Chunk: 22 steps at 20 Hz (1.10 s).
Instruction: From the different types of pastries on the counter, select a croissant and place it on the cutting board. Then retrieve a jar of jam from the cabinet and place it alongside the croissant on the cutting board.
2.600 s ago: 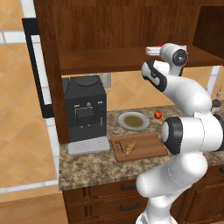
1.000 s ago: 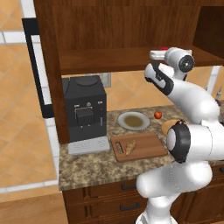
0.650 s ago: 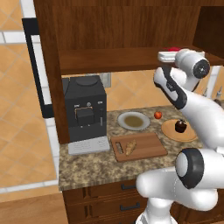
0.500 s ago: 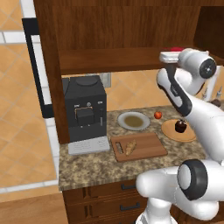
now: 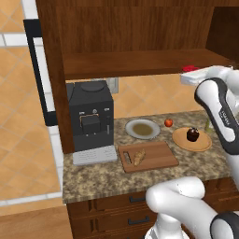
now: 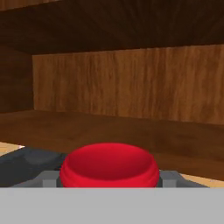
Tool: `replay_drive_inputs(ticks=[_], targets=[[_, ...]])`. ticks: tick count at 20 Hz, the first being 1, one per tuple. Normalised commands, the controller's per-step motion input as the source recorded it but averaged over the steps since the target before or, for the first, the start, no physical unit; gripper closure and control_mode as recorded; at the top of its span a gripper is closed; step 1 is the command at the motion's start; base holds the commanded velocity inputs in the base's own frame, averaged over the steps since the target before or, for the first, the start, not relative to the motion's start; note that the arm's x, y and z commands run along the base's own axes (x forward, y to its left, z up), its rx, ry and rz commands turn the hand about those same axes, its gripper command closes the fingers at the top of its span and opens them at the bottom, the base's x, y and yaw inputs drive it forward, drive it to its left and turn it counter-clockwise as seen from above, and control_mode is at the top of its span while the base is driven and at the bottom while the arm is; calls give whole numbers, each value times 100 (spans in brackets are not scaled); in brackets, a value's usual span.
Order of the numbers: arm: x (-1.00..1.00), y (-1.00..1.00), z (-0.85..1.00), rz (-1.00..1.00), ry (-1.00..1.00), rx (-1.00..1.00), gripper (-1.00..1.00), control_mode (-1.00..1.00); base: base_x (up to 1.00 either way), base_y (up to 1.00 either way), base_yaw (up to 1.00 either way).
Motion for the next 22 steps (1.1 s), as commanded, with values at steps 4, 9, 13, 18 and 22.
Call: replay_drive_inputs(ticks=[4,9,13,18,22], targets=[[-36,12,-82,38,0,-2,100,-100,0,0,0],[-10,5,-86,39,0,-5,100,-100,0,0,0],[0,19,-82,34,-1,-6,100,-100,0,0,0],[1,16,-71,29,-2,-4,100,-100,0,0,0],[0,5,-67,29,0,-2,100,-100,0,0,0]])
